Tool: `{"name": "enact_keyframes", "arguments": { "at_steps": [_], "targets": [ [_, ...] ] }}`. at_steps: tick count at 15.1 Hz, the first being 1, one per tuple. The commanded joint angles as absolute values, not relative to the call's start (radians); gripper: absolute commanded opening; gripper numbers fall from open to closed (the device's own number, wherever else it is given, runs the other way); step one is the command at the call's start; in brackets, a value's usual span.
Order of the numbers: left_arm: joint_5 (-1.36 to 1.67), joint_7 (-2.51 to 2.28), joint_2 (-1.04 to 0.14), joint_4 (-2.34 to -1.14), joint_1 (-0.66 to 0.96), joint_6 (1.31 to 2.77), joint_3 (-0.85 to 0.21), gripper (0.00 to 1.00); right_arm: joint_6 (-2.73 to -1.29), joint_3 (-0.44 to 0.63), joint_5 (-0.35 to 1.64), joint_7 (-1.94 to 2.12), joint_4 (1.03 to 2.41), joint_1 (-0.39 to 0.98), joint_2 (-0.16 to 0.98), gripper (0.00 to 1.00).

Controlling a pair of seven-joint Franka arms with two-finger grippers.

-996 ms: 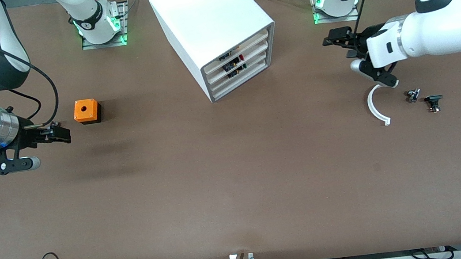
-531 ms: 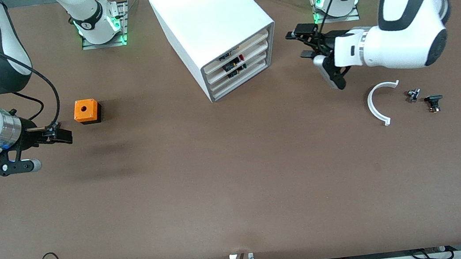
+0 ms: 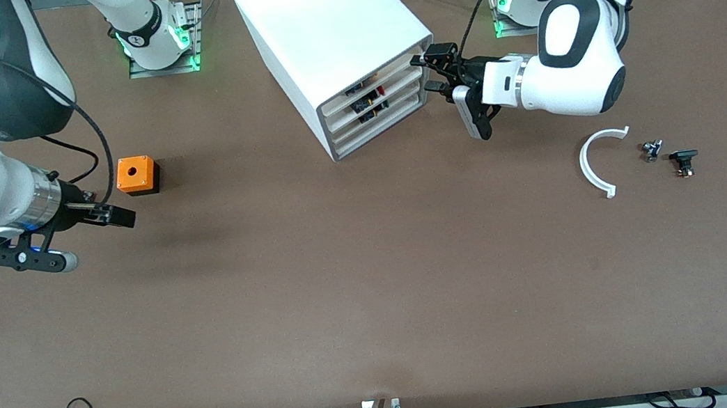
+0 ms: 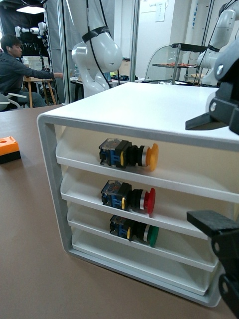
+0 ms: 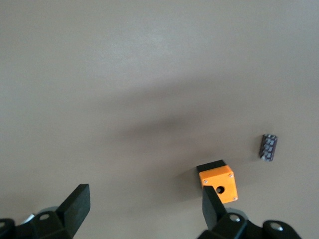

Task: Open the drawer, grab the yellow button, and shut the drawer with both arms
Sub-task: 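Pull the drawer open with the left gripper while the right gripper approaches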

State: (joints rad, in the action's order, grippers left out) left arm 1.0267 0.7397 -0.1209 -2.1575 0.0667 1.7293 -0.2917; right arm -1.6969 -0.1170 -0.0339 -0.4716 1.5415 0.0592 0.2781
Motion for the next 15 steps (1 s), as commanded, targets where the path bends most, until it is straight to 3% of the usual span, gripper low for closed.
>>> {"name": "enact_keyframes", "arguments": {
  "at_steps": [1,6,10,13,15],
  "targets": [
    [1.086,0.834,-0.156,-2.198,0.063,1.756,-0.298,0.67,-1.692,-0.117,-0.020,-0.598,1.503,0.084,0.298,1.00],
    [1.183,0.897,-0.176,-2.261,0.060,1.824,-0.382,0.62,-1.684,-0.117,0.055,-0.828,1.444,0.124,0.331,1.00],
    [1.186,0.968,-0.222,-2.266,0.061,1.822,-0.396,0.50,-1.675,-0.117,0.058,-0.943,1.410,0.144,0.336,1.00],
    [1.186,0.971,-0.225,-2.270,0.061,1.821,-0.408,0.23,-1.672,-0.117,0.083,-1.017,1.382,0.155,0.337,1.00],
    [1.186,0.973,-0.225,-2.270,0.061,1.825,-0.423,0.14,-1.667,-0.117,0.101,-1.067,1.349,0.172,0.348,1.00]
  ]
}}
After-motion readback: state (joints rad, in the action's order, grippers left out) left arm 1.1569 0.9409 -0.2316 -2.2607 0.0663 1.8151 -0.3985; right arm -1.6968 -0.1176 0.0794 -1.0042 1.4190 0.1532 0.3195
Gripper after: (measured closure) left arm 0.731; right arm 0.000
